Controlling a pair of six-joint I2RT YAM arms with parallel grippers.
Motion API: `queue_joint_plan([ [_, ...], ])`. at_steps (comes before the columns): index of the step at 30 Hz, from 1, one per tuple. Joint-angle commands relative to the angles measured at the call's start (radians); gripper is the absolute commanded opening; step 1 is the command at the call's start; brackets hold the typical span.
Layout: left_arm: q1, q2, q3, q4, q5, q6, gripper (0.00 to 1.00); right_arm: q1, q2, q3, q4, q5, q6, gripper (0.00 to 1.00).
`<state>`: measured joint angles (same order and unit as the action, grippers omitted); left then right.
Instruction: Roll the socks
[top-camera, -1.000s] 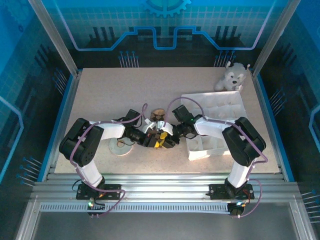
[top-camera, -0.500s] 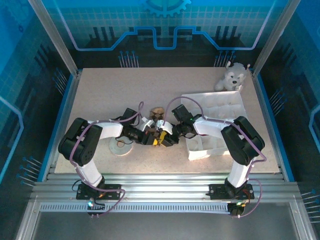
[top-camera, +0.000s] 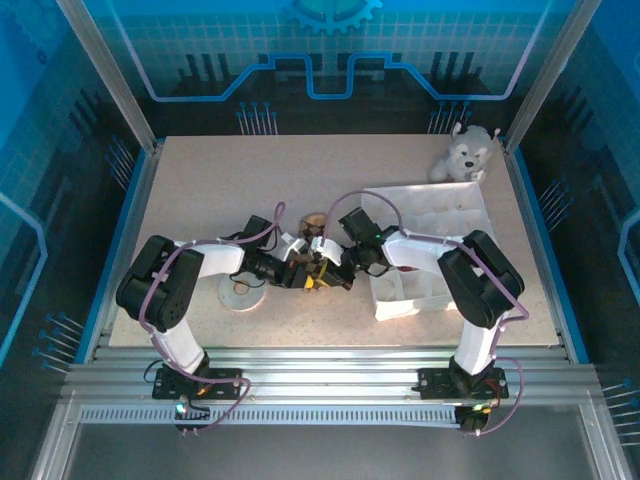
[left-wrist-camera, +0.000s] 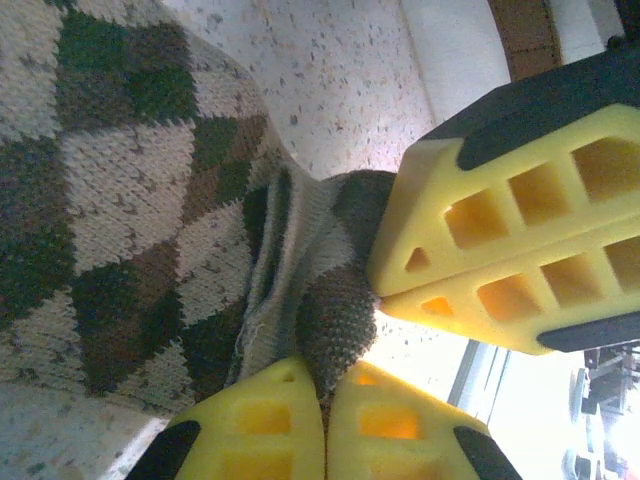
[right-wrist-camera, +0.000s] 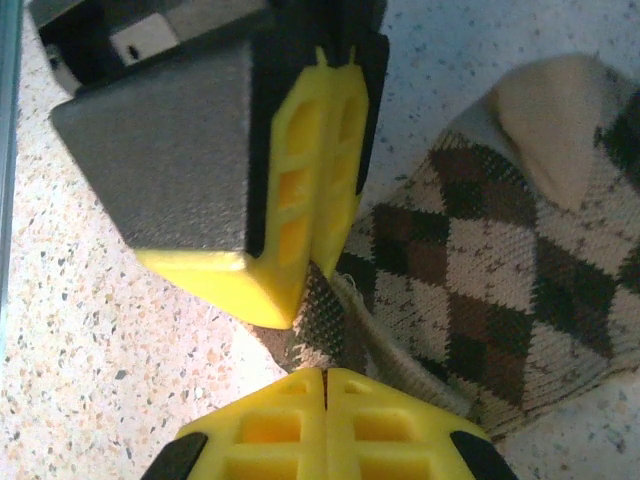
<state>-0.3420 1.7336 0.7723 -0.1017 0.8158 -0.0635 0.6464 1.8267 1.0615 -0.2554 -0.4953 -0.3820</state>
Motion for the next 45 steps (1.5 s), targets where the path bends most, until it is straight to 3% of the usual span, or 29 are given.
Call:
queue_joint_plan([
  [1, 0.017, -0.041, -0.025, 0.098, -0.02, -0.053, 0.07, 0.015, 0.068, 0.065, -0.145, 0.039, 0.071, 0.0],
  [9, 0.017, -0.082, -0.08, 0.185, -0.065, -0.079, 0.14, 0.025, 0.181, 0.205, -0.298, 0.141, 0.159, 0.0],
  [23, -0.048, -0.076, -0.169, 0.389, -0.159, -0.144, 0.22, 0.009, 0.274, 0.329, -0.411, 0.166, 0.22, 0.0],
  [31, -0.058, -0.214, -0.225, 0.415, -0.319, -0.114, 0.25, -0.001, 0.323, 0.37, -0.449, 0.202, 0.266, 0.0],
  [41, -0.061, -0.56, -0.246, 0.346, -0.355, 0.197, 0.31, -0.002, 0.368, 0.438, -0.491, 0.187, 0.267, 0.0],
  [43, -0.099, -0.61, -0.247, 0.3, -0.365, 0.365, 0.31, -0.003, 0.368, 0.442, -0.496, 0.186, 0.265, 0.0],
  [45, -0.164, -0.648, -0.231, 0.216, -0.449, 0.548, 0.33, -0.002, 0.368, 0.443, -0.5, 0.184, 0.263, 0.0],
])
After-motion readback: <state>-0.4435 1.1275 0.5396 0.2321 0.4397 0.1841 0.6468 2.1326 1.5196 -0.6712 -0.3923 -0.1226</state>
